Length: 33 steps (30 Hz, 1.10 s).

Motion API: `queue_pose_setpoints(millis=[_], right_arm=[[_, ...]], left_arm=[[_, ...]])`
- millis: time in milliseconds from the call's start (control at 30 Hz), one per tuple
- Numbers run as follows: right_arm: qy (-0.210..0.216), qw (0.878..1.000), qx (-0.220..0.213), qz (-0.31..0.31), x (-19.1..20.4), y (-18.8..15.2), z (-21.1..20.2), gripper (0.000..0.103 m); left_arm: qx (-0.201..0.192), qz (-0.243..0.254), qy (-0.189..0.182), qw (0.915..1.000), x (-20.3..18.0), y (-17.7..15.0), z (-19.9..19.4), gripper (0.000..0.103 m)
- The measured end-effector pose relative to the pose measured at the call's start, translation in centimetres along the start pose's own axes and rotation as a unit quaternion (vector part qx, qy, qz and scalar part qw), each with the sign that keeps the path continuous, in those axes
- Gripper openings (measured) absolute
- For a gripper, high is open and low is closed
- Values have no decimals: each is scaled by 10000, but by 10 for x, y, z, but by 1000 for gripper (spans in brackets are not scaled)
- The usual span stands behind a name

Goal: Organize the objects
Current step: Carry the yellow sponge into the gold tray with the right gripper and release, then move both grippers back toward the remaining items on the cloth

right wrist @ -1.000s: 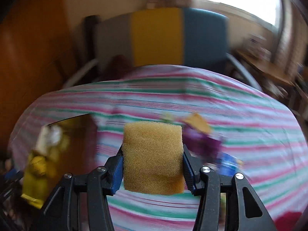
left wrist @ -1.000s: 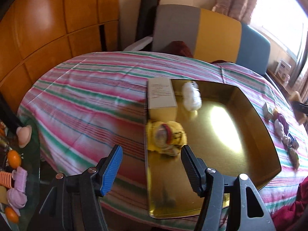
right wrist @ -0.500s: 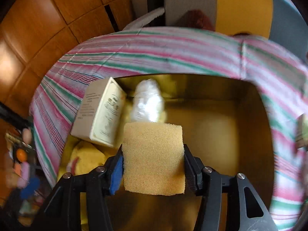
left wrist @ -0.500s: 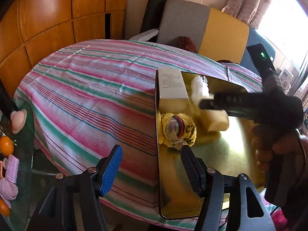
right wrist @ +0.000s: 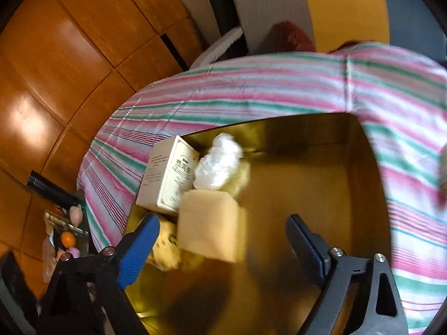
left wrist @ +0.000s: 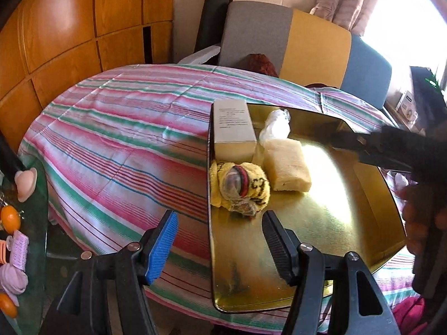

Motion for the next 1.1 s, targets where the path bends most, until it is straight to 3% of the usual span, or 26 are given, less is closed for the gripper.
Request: queue_pose_setpoints(millis=[200,333,667,800,900,1000,1100], right_arm=[[-624,9955,-403,-592,-33,-10,-51,98],[-993,9909,-613,-668,-69,-12,-87,98],[-2118,9712,-1089,24,-211,-9,-191,100],[-2644,9529,-1351,617,-280,-11,-229,101],[-2971,9291,-1662,1446,-343,-23,-257,101],[-2925,9048,-1706,2581,-394,-45,-271,101],[-2784,8862,-1945,3150,-414,-52,-287,101]], left_arm=[[-126,252,-27,9996,-17,5,-10,63],[-186,477,-133,9986,-34,9,-17,63],[-193,1024,-350,9939,-86,15,-22,63],[-170,1307,-610,9894,-121,22,-26,63],[-22,1531,-905,9840,-153,22,-24,63],[98,1812,-1219,9758,-192,19,-22,63],[185,2130,-1548,9645,-235,12,-22,63]])
Point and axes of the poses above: each gripper's, at about its wrist camera, not at the fingertips, and z roughly the way its jaws point, x to its left, y to its top, the point moved 10 cm from there along z, roughly the way its jaws point, and after that the axes turned 7 degrees about z, right-handed, at the moved point
